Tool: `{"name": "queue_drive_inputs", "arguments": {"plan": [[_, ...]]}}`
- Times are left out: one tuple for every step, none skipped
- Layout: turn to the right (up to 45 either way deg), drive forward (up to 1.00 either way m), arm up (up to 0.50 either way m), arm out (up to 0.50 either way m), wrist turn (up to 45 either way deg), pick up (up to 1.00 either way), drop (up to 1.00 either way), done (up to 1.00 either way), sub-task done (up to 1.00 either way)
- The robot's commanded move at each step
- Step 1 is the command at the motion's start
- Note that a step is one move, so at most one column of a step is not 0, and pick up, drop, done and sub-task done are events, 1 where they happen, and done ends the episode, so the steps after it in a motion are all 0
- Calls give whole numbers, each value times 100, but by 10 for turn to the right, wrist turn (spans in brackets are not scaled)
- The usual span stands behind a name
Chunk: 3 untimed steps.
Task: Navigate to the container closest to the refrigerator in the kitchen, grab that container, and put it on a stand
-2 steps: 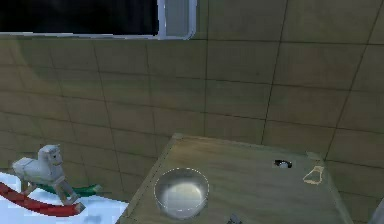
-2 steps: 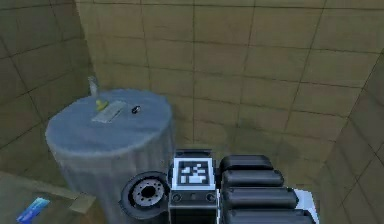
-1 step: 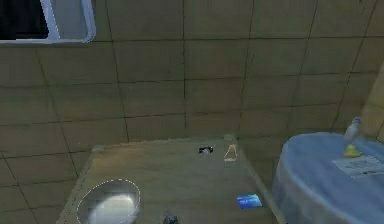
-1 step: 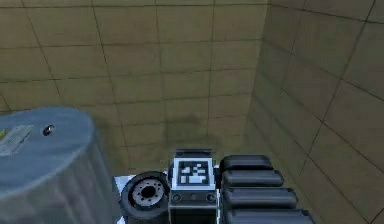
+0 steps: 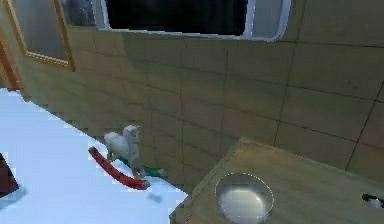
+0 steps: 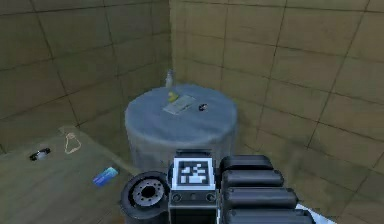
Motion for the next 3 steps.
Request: {"name": "queue_drive_inputs", "arguments": {"plan": [[-450, 0, 0, 0, 0, 0, 0, 0, 0], [-60, 0, 0, 0, 0, 0, 0, 0, 0], [0, 0, 0, 30, 0, 0, 0, 0, 0]]}}
